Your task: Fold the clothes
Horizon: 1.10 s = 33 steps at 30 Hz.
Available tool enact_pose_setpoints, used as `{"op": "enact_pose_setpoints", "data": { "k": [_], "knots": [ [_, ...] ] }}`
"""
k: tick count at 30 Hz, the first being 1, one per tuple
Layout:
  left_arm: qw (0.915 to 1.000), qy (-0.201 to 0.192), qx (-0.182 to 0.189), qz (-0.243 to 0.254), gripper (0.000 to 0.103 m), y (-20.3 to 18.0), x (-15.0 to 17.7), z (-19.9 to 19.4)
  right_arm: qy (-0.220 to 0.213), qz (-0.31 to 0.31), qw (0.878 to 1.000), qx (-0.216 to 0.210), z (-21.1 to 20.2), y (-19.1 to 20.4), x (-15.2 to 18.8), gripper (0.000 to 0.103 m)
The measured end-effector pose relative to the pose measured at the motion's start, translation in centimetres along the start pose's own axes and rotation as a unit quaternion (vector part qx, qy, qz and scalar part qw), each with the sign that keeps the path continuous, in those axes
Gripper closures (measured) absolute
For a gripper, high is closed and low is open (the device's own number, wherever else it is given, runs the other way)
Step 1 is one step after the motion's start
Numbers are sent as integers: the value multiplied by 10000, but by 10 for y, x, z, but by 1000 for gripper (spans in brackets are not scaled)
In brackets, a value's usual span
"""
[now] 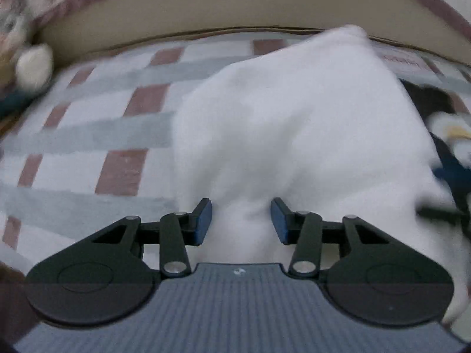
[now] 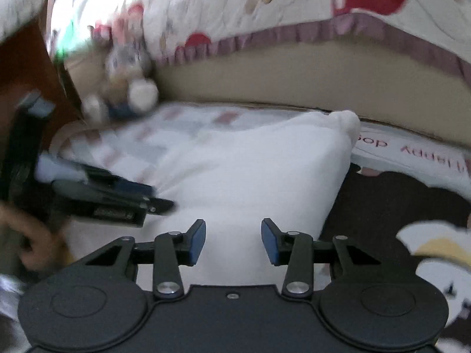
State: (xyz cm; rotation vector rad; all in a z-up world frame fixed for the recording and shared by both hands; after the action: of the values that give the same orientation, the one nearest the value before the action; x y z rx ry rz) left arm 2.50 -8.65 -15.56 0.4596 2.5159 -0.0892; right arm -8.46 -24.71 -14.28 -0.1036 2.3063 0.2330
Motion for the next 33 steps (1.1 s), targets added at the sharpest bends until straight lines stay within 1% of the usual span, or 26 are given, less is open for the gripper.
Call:
{"op": "enact_pose_setpoints", "data": {
  "k": [2,3,7,8,9,10,11,13,15,16,19,20,21,22,23,24,26,28,29,30,31,32,33],
  "knots": [
    [9997,4,-33,-262,58,11,-5,6,-160,-455,9986,238,9,15,9,50],
    [9997,10,-81,-241,57,11,-9,8,-181,-506,9980,320,9,20,12,50],
    [9994,24,-279,180,57,1,-13,12,-175,-506,9977,416,3,30,22,50],
    [9990,-28,-346,286,54,0,-13,13,-190,-487,9977,422,2,30,25,50],
    [9987,-74,-410,282,52,1,-8,11,-191,-480,9978,421,1,31,27,50],
    [9984,-121,-474,278,46,2,-3,9,-188,-475,9978,418,-1,33,29,50],
    [9984,-154,-504,221,43,3,2,7,-177,-464,9980,399,-3,33,31,50],
    [9992,-74,-261,-300,43,17,13,6,-157,-438,9983,347,-6,32,35,50],
    [9961,-11,10,-880,42,33,22,3,-146,-426,9985,298,-11,30,38,50],
    [9953,-14,3,-969,42,38,24,0,-138,-419,9986,288,-12,30,39,50],
    [9945,-90,-675,-798,43,52,26,-13,-41,-542,9980,323,-15,34,46,48],
    [9930,3,-680,-966,48,62,27,-19,32,-633,9974,350,-16,36,49,46],
    [9910,95,-582,-1204,49,73,28,-25,105,-724,9966,376,-17,38,52,43],
    [9856,169,-98,-1679,49,85,31,-32,239,-846,9952,440,-17,40,55,41],
    [9771,165,453,-2074,49,93,35,-40,314,-903,9943,469,-19,41,58,40],
    [9704,126,887,-2243,49,95,38,-50,376,-947,9936,491,-22,43,60,40],
    [9708,75,1195,-2078,45,85,43,-59,486,-736,9957,297,-29,38,59,40],
    [9700,23,1502,-1910,44,75,47,-68,574,-427,9974,6,-35,24,52,41],
    [9689,-1,1658,-1837,41,70,50,-72,469,-175,9987,-121,-39,13,47,41],
    [9669,1,1799,-1811,40,66,53,-67,342,89,9991,-239,-43,2,41,40],
    [9670,61,1807,-1793,40,63,54,-58,214,354,9985,-357,-46,-9,36,39],
    [9709,164,1625,-1749,40,61,58,-48,194,695,9965,-420,-42,-22,33,37],
    [9783,316,1262,-1616,39,59,63,-36,195,1048,9932,-473,-37,-35,30,36]
  ]
}}
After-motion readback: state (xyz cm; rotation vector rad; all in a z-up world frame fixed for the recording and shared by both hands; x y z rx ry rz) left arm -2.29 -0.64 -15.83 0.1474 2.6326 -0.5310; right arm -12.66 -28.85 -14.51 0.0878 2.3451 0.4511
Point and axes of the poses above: each gripper's, at about its wrist camera, not at the fingertips, and z roughly the way its jaws point, y to its left, x to its underside, the point moved 4 cm from there along z, roughly the way its jaws point
